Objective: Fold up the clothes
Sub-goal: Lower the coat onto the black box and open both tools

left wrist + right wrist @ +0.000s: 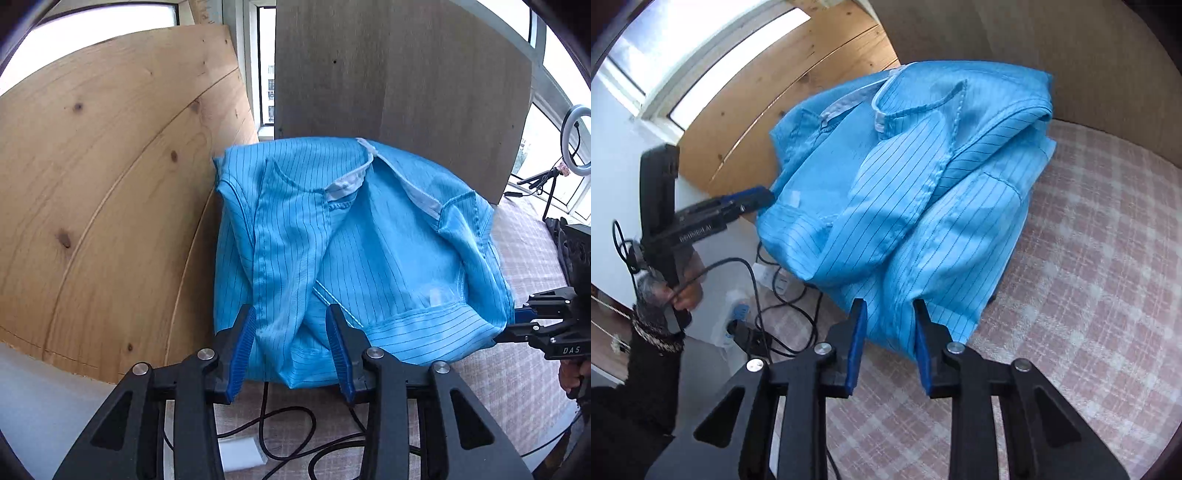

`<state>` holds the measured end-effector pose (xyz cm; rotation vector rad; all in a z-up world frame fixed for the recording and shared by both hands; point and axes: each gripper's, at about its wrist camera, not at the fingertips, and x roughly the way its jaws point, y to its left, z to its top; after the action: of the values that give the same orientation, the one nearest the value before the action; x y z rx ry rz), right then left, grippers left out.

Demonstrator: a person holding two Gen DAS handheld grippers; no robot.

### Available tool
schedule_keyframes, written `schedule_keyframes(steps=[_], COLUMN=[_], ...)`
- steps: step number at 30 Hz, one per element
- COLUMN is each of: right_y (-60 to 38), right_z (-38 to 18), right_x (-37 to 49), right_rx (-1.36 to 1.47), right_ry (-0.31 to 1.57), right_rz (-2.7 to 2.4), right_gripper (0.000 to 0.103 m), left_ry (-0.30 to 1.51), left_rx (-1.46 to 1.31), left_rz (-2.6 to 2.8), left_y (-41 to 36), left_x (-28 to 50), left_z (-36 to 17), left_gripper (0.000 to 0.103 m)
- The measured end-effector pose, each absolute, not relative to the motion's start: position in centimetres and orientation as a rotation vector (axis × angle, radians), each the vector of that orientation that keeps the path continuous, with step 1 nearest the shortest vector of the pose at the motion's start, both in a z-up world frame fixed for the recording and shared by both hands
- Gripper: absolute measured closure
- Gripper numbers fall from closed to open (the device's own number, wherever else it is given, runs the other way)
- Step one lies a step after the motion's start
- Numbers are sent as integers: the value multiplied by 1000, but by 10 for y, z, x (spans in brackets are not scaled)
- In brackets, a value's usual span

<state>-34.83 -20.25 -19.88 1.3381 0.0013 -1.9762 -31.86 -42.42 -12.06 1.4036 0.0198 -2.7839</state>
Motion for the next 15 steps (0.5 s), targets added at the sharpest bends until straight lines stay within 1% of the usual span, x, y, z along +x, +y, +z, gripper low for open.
schedule_keyframes(steps=[1,3,7,10,11,13,15], right_y=[-197,-173,-166,-212,-236,-286,-335], right_z=[-194,-174,-108,-70,-65,-57,-65], right_x=[-345,-339,-351,-384,-397,-424,-454], right_rx=[1365,1390,1207,1066,1040,993,1009], right_ry=[33,-15,-95,-42,-5,68,118], right_rz=[-1967,-1943,-1944,-1924,-1910,-1880,-1855], right_gripper=[76,76,76,77,79,79,79], left_ry=[32,75,135,175,187,192,183], left_rx=[1387,1359,1322,1326,1338,1372,1410], left_rz=[-2793,-2811,-2846,-2870,-2877,-2876,-2858], left_y=[-427,-432,-432,-425,-423,-419,-416], left_x=[-314,-304,-299,-303,-306,-309,-314], left_z=[-116,-111,-115,-124,-127,-137,-146], left_gripper=[65,65,65,65,65,65,65])
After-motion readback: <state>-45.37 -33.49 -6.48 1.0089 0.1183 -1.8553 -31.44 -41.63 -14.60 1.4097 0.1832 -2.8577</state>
